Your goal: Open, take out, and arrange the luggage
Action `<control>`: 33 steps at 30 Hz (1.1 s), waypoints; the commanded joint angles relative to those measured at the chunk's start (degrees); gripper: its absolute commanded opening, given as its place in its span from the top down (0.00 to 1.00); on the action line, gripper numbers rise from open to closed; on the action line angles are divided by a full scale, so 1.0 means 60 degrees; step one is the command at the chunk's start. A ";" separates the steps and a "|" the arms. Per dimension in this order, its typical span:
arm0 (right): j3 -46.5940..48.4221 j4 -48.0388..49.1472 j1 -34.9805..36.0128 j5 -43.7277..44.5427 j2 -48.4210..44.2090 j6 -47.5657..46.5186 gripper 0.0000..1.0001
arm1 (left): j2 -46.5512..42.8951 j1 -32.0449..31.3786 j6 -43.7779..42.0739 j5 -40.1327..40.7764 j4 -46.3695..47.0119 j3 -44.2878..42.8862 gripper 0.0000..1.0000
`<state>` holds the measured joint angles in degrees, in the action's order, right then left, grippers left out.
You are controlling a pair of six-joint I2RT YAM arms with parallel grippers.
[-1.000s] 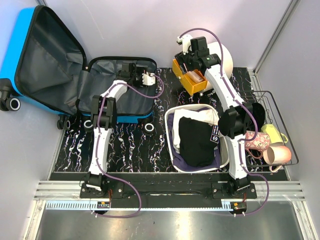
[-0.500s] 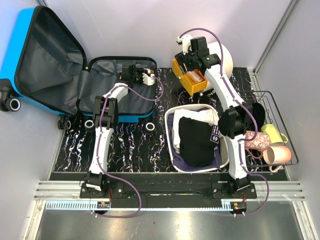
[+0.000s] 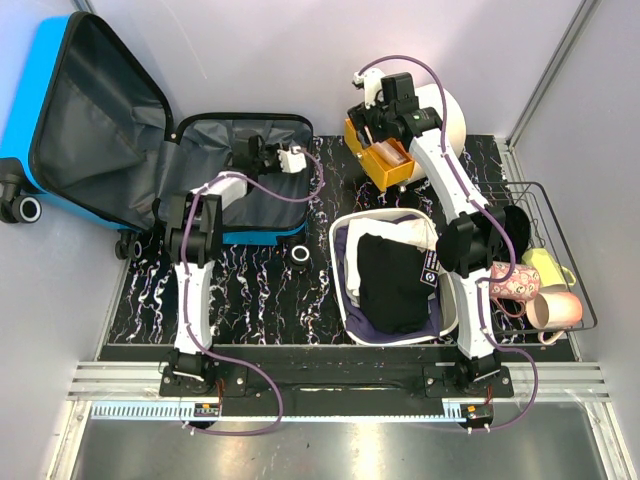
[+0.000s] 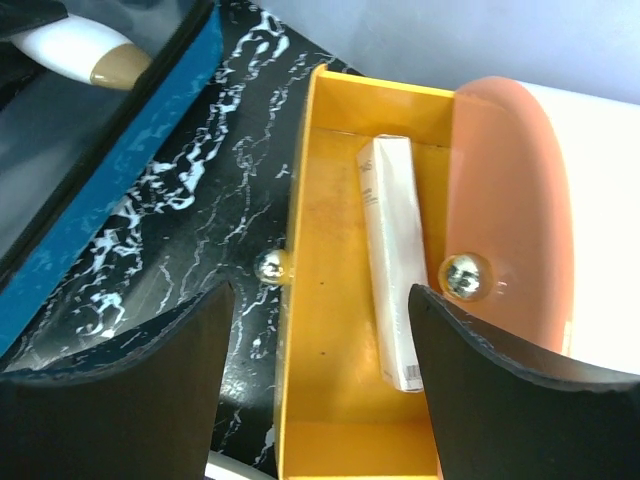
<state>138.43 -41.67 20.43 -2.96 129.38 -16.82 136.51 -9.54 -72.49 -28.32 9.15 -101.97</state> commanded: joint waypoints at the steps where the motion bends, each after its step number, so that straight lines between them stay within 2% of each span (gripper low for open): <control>1: 0.0410 0.0440 -0.0035 -0.1087 -0.0733 0.0239 0.20 | -0.2285 -0.0006 0.2132 -0.1256 0.0132 0.0661 1.00; 4: 0.0381 0.0659 -0.0137 -0.1921 -0.0836 0.0545 0.19 | -0.3033 0.0052 0.3917 -0.1636 -0.0600 0.0692 1.00; 5: 0.0337 0.0733 -0.0181 -0.2387 -0.0923 0.0678 0.19 | -0.3324 0.0154 0.5053 -0.1827 -0.0848 0.0605 1.00; 7: 0.0264 0.1039 -0.0385 -0.2975 -0.0997 0.1217 0.18 | -0.3590 0.0271 0.6347 -0.2483 -0.1392 0.0385 1.00; 8: 0.0118 0.1172 -0.0488 -0.3616 -0.1041 0.1453 0.18 | -0.3838 0.0402 0.7659 -0.2734 -0.1465 0.0341 1.00; 10: -0.0116 0.1770 -0.0678 -0.4439 -0.1202 0.2125 0.18 | -0.4175 0.0506 0.9086 -0.3319 -0.1350 0.0340 1.00; 11: -0.0451 0.2050 -0.0897 -0.5313 -0.1347 0.2405 0.18 | -0.4467 0.0593 1.0601 -0.3555 -0.1160 0.0384 1.00; 13: -0.0848 0.3245 -0.1045 -0.6080 -0.1509 0.3324 0.20 | -0.4761 0.0682 1.2307 -0.4125 -0.0181 0.0676 1.00; 14: -0.1329 0.3718 -0.1133 -0.6809 -0.1728 0.3606 0.20 | -0.5053 0.0754 1.3983 -0.4302 0.0273 0.0837 1.00; 15: -0.1667 0.4302 -0.1148 -0.7164 -0.1860 0.3913 0.21 | -0.5201 0.0784 1.4754 -0.4420 0.1278 0.1186 1.00; 18: -0.3336 0.7520 -0.1149 -0.8190 -0.2475 0.5654 0.21 | -0.5685 0.0799 1.7217 -0.4787 0.3198 0.1890 1.00; 19: -0.3804 0.9576 -0.1148 -0.8410 -0.2622 0.6878 0.21 | -0.5758 0.0799 1.7774 -0.4947 0.3685 0.2024 1.00; 20: -0.4491 1.0524 -0.1148 -0.8659 -0.2754 0.7470 0.21 | -0.5788 0.0799 1.8838 -0.4992 0.4111 0.2112 1.00; 22: -0.4659 1.1890 -0.1032 -0.8764 -0.2712 0.8729 0.21 | -0.5789 0.0799 1.9927 -0.5066 0.5399 0.2302 1.00; 23: -0.4557 1.2012 -0.0973 -0.8808 -0.2610 0.8939 0.21 | -0.5759 0.0799 2.1021 -0.5066 0.5883 0.2347 1.00; 24: -0.4527 1.2187 -0.0842 -0.8794 -0.2565 0.9129 0.21 | -0.5658 0.0799 2.1539 -0.5037 0.6787 0.2405 1.00; 26: -0.4527 1.2451 -0.0724 -0.8633 -0.2521 0.9540 0.21 | -0.5540 0.0770 2.2405 -0.4963 0.7249 0.2377 1.00; 33: -0.4147 1.2804 -0.0006 -0.8296 -0.2272 1.0039 0.20 | -0.5598 0.0419 2.2496 -0.4803 0.7528 0.2303 1.00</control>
<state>110.72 28.93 18.26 -52.18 116.16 39.00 104.42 -5.80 56.60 -56.77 46.35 -87.61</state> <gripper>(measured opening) 0.797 0.318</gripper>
